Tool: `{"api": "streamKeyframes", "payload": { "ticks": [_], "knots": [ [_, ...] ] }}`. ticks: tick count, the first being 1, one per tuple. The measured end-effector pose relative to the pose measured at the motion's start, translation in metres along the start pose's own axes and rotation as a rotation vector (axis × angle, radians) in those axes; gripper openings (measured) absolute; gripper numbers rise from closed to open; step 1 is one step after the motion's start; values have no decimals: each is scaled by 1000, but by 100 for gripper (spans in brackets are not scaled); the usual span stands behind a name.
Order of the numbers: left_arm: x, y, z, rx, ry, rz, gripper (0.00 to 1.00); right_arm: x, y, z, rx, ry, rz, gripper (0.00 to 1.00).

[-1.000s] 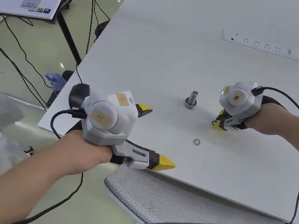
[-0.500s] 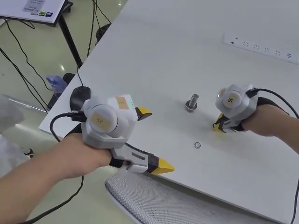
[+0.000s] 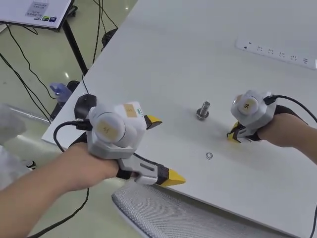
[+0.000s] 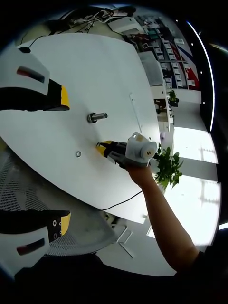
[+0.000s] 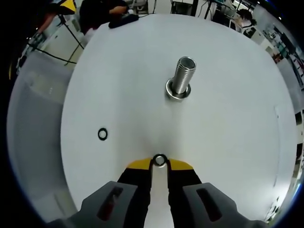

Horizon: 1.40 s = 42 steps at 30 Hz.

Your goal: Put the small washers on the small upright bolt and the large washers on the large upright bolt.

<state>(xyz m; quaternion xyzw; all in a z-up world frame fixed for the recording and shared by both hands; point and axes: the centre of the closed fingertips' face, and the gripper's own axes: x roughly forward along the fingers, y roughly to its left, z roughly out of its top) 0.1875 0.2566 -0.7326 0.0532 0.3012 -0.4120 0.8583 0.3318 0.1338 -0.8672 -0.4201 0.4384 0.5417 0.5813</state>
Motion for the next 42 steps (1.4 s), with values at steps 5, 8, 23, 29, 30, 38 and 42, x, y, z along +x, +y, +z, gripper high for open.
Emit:
{"api": "streamKeyframes", "payload": {
  "ticks": [5,8,23,29,30,38,42],
  "knots": [
    [2,-2,2,3,-3,-5,86,-12,-1,-3,45,-11,7,13],
    [4,-3,4,4,-7,-7,86,-19,-1,-7,61,-13,5,13],
    [14,5,16,9,-32,-17,86,-57,-1,-27,112,-30,-23,12],
    [19,4,23,16,-39,-23,86,-65,0,-44,138,-24,-27,12],
    [19,4,25,10,-49,-25,86,-65,0,-46,139,-21,-29,12],
    [23,3,28,3,-55,-24,86,-70,-1,-64,170,-14,-32,12],
    [24,4,28,3,-57,-14,88,-72,-4,-73,181,-3,-38,12]
  ]
}}
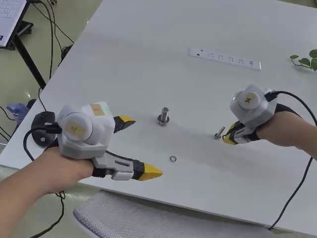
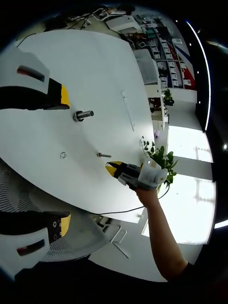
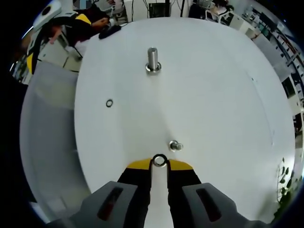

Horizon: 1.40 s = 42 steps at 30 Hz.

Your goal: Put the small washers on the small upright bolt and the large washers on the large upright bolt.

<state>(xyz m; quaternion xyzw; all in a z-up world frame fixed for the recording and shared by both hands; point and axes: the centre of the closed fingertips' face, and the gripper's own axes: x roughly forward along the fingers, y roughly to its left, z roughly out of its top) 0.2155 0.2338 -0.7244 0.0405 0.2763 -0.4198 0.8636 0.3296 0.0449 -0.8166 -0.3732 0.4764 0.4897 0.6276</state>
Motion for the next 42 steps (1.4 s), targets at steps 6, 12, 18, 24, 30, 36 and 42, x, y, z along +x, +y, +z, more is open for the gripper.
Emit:
{"api": "streamKeyframes", "payload": {
  "ticks": [6,12,18,24,30,36,42],
  "knots": [
    [2,7,-2,14,15,36,93,-6,-15,-4,11,-6,-24,12],
    [3,14,-4,15,22,71,99,-7,-22,3,9,-24,-34,12],
    [4,14,-13,34,61,83,99,-8,-28,12,-9,-35,-38,12],
    [3,13,-17,24,68,87,100,-5,-27,17,-22,-40,-35,12],
    [5,13,-17,23,72,81,99,-2,-27,20,-38,-35,-34,12],
    [6,12,-17,22,75,72,98,-1,-26,20,-38,-29,-25,12],
    [6,11,-18,19,78,68,96,0,-25,20,-40,-28,-20,12]
  ]
}}
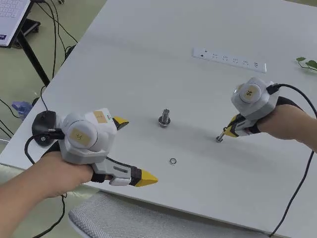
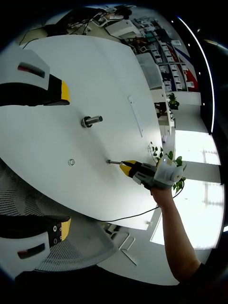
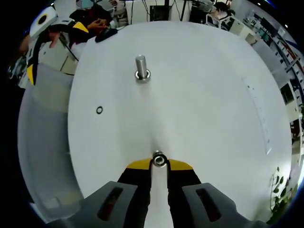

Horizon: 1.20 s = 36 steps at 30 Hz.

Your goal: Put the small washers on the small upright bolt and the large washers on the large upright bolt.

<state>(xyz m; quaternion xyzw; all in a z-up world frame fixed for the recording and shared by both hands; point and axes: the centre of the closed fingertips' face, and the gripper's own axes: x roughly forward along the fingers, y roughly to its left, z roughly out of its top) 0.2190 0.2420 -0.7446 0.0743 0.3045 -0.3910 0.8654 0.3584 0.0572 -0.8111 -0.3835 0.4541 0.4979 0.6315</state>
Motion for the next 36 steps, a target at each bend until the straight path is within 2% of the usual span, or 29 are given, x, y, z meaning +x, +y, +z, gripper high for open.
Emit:
{"api": "streamKeyframes", "payload": {
  "ticks": [17,23,25,36],
  "knots": [
    [-2,-1,-6,-13,6,5,95,10,1,-4,-21,15,-11,12],
    [-2,-1,-6,-16,5,5,95,16,0,-9,-26,30,-16,12],
    [-1,-1,-6,-17,6,6,95,22,-5,-10,-25,30,-16,12],
    [-3,-3,-4,-30,1,9,93,35,-1,-9,-32,39,-23,12]
  ]
}}
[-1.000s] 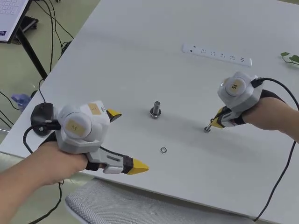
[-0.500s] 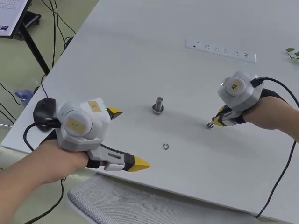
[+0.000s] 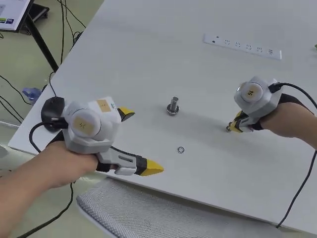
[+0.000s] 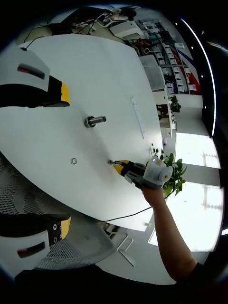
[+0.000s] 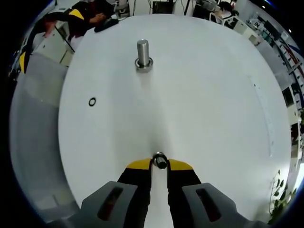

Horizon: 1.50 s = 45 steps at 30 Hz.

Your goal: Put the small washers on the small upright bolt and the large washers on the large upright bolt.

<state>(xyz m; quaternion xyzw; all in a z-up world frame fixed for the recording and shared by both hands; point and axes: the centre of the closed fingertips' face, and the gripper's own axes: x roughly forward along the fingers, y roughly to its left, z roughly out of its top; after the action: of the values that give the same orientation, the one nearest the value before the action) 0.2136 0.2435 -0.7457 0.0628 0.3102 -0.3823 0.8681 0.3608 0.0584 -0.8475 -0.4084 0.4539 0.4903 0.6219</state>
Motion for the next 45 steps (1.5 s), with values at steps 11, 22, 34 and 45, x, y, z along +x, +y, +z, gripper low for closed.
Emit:
{"api": "streamKeyframes", "payload": {
  "ticks": [11,22,34,45],
  "knots": [
    [-3,-2,-4,-9,8,2,92,10,2,-1,1,10,-10,12],
    [-8,-5,0,-5,-9,2,91,13,5,2,15,4,-9,12],
    [-9,-6,-5,-1,6,-5,90,11,7,1,22,13,-1,13],
    [-10,-7,-7,3,12,-10,89,13,4,-1,35,-5,10,17]
  ]
}}
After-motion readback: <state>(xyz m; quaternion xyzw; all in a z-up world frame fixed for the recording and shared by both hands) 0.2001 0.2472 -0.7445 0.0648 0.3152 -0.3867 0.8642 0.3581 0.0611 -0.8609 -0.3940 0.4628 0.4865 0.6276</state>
